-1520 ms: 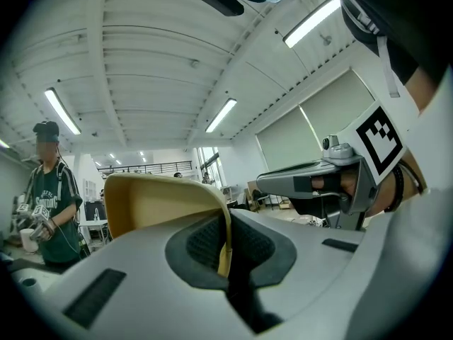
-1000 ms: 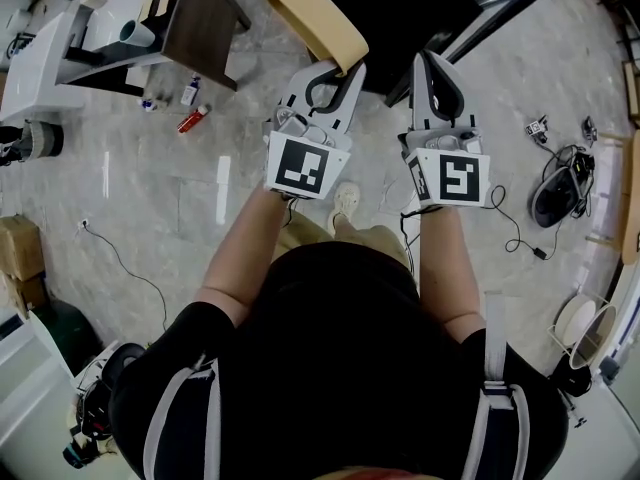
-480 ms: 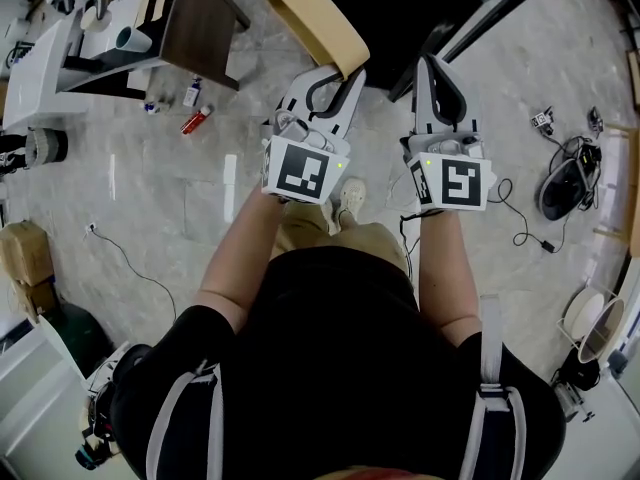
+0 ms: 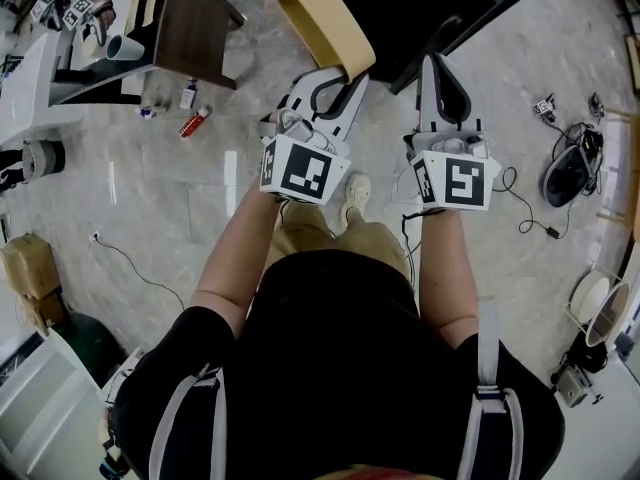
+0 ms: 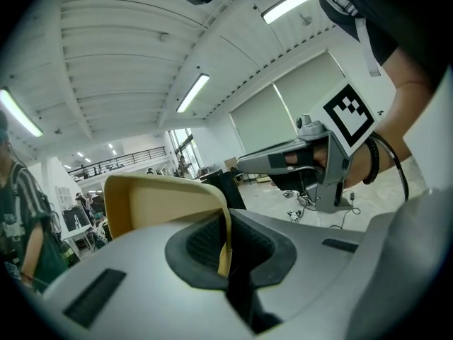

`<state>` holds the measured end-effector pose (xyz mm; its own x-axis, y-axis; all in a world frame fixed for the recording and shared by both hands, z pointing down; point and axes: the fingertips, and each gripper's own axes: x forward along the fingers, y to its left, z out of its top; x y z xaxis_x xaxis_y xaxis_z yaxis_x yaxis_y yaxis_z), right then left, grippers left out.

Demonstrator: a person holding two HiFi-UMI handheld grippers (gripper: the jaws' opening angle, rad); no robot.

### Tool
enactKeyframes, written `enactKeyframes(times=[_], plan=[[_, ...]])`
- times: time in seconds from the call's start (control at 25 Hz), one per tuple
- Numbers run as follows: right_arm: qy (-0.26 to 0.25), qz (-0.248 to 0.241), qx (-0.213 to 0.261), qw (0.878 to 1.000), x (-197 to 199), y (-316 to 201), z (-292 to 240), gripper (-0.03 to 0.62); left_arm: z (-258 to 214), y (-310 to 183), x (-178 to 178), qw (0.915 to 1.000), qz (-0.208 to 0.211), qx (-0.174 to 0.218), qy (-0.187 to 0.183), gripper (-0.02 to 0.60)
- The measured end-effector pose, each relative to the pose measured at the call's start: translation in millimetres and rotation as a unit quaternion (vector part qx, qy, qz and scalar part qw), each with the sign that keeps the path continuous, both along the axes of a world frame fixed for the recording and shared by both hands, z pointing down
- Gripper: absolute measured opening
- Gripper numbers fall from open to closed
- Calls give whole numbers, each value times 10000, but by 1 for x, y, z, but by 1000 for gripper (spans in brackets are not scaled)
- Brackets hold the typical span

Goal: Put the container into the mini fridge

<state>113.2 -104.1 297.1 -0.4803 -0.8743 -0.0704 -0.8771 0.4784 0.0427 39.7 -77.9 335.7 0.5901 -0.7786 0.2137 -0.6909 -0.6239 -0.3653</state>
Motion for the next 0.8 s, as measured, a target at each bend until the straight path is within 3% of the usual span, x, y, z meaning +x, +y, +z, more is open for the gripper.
enactKeyframes(times=[0.16,0.44,0.8], plan=[[68,250,-51,9997,-20,-16,2,37,15,-16,-19,9983,443,-182,-340,25],[230,749,-172,9968,-57,-50,25,38,51,-49,-55,9865,1227,-529,-949,25],[326,1122,-330,9926,-92,-79,58,37,108,-80,-90,9614,2019,-933,-1619,25]])
